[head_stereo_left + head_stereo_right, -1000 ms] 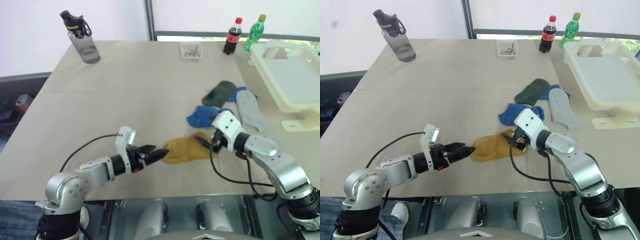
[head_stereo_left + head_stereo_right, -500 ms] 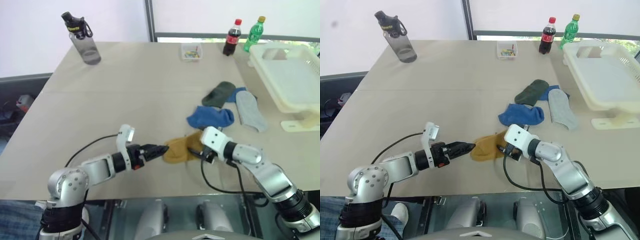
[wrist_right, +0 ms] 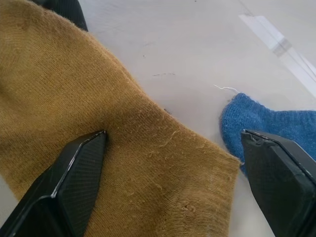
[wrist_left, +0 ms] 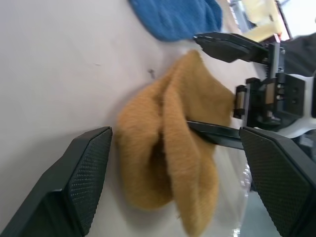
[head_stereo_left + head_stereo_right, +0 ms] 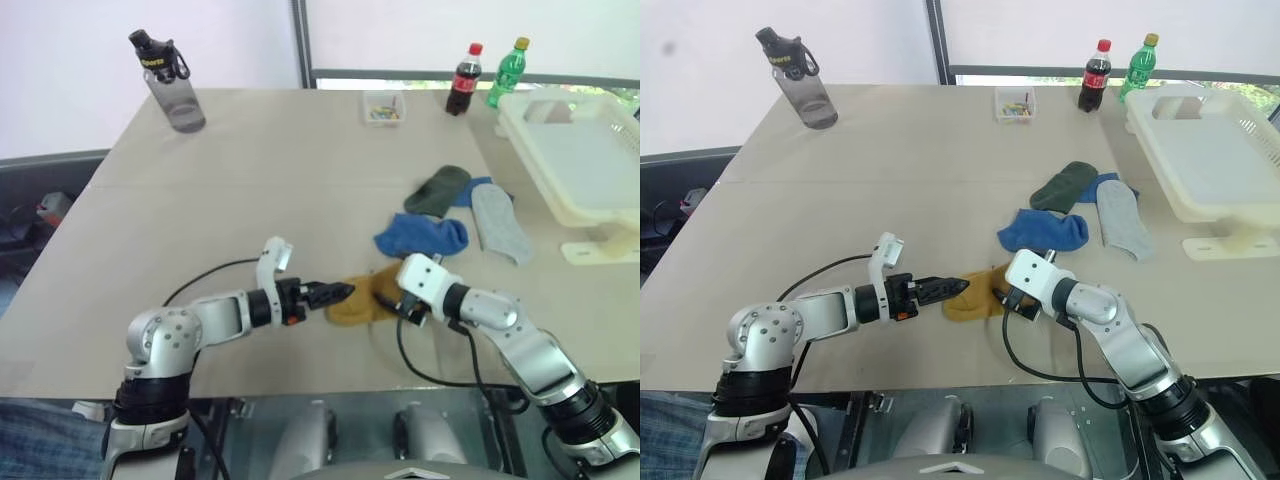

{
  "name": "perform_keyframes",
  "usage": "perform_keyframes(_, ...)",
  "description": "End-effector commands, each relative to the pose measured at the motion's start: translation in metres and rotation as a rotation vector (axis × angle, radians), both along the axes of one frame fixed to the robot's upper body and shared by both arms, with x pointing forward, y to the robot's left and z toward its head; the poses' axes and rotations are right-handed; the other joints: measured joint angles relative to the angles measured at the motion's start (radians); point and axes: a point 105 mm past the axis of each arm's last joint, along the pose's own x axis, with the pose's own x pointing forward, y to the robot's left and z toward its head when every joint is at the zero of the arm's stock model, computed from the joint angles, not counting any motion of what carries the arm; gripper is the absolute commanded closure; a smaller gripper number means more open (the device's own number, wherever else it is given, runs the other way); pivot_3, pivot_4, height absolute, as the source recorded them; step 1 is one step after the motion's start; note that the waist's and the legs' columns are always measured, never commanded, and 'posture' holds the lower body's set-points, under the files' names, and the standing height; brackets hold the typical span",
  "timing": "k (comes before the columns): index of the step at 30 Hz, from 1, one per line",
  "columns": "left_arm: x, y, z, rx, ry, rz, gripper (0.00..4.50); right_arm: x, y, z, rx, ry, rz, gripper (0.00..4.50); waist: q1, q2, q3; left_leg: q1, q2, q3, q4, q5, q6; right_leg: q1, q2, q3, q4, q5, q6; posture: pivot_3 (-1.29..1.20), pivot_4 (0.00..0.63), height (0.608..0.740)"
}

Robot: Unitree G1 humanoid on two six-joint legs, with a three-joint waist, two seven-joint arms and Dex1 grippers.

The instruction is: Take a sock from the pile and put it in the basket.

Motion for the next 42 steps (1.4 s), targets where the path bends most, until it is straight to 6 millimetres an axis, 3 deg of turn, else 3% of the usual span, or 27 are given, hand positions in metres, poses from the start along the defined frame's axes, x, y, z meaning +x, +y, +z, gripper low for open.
perform_keyframes(1, -0.021, -0.023, -0.01, -0.076, 0.117, -0.153, 0.06, 0.002, -0.001, 0.001, -0.002, -0.009, -0.031, 0.0, 0.0, 0.0, 0.0, 0.0, 0.0, 0.0, 0.0, 0.0, 0.0, 0.0, 0.0, 0.0, 0.0, 0.0, 0.0, 0.0, 0.15, 0.74)
perform_keyframes(11, -0.02, -0.038, -0.004, -0.186, 0.134, -0.241, 0.06, 0.007, -0.01, 0.003, -0.021, -0.02, -0.049, 0.0, 0.0, -0.001, 0.001, -0.002, 0.0, 0.0, 0.0, 0.0, 0.0, 0.0, 0.0, -0.001, -0.001, 0.0, 0.0, 0.0, 0.15, 0.74)
perform_keyframes(19, -0.019, -0.047, 0.025, -0.318, 0.003, -0.287, 0.06, 0.008, -0.01, 0.005, -0.014, -0.023, -0.056, 0.0, 0.0, -0.001, 0.001, -0.003, 0.0, -0.001, -0.001, 0.0, 0.0, -0.001, -0.001, -0.001, -0.001, 0.0, 0.0, 0.0, 0.15, 0.74)
perform_keyframes(27, -0.026, -0.044, 0.041, -0.369, -0.108, -0.327, 0.06, 0.009, -0.013, 0.006, -0.022, -0.024, -0.06, 0.0, -0.001, -0.001, 0.002, -0.004, 0.0, -0.002, -0.002, 0.001, -0.001, -0.001, -0.004, 0.001, -0.003, 0.0, 0.0, 0.0, 0.15, 0.74)
perform_keyframes(33, -0.019, -0.051, 0.038, -0.367, -0.128, -0.319, 0.06, 0.008, -0.012, 0.011, -0.022, -0.033, -0.053, 0.0, 0.0, -0.001, 0.002, -0.004, 0.0, -0.002, -0.003, 0.001, -0.001, -0.001, -0.003, 0.0, -0.005, 0.0, 0.0, 0.0, 0.15, 0.74)
perform_keyframes(42, -0.017, -0.058, 0.036, -0.374, -0.132, -0.334, 0.06, 0.003, -0.022, 0.04, 0.022, -0.044, -0.053, 0.0, 0.0, 0.0, 0.004, -0.007, -0.001, -0.004, -0.004, 0.001, -0.001, -0.002, -0.003, -0.002, -0.007, 0.0, 0.0, 0.0, 0.15, 0.74)
